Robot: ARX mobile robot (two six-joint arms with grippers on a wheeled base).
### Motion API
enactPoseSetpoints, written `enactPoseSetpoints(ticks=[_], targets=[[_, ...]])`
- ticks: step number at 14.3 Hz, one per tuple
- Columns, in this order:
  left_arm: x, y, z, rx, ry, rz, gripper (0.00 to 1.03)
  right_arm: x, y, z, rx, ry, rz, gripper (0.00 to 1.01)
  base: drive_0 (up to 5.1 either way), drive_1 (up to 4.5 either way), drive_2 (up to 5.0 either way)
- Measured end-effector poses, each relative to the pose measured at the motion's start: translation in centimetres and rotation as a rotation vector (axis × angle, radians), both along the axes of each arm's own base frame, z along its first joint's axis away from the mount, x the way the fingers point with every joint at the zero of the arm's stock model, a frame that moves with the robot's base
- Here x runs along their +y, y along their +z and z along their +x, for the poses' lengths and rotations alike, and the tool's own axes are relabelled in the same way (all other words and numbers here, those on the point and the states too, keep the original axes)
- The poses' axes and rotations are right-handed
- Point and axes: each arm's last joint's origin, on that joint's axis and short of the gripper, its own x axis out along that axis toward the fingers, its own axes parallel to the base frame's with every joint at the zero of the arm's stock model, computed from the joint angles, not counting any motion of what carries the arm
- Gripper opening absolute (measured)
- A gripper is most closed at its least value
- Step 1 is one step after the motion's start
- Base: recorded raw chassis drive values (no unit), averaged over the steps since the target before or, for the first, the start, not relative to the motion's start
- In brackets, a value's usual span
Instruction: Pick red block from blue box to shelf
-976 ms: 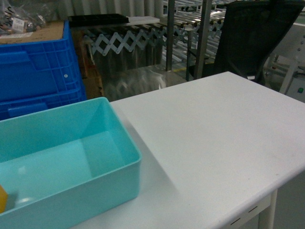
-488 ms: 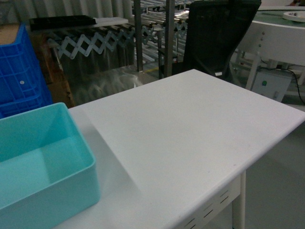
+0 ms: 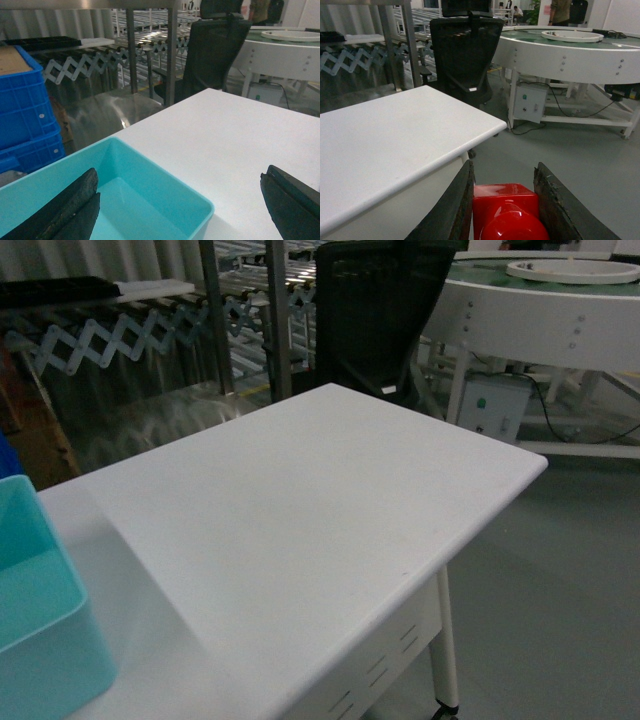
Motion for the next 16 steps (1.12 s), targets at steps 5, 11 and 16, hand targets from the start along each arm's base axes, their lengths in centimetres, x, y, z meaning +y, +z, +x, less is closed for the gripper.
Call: enactPoseSetpoints(ticks=[5, 11, 16], targets=[[0.00, 0.00, 0.00, 0.000, 0.000, 0.000, 0.98, 0.00, 0.00, 0.00, 0.000, 0.000, 0.000, 0.29, -1.6, -1.63, -1.6], [0.00, 0.00, 0.00, 0.000, 0.000, 0.000, 0.98, 0.00, 0.00, 0.00, 0.000, 0.000, 0.000, 0.29, -1.6, -1.64, -1.6], [0.00, 0.00, 0.00, 0.000, 0.000, 0.000, 0.98, 0.00, 0.00, 0.00, 0.000, 0.000, 0.000, 0.29, -1.5, -1.52, -1.5]])
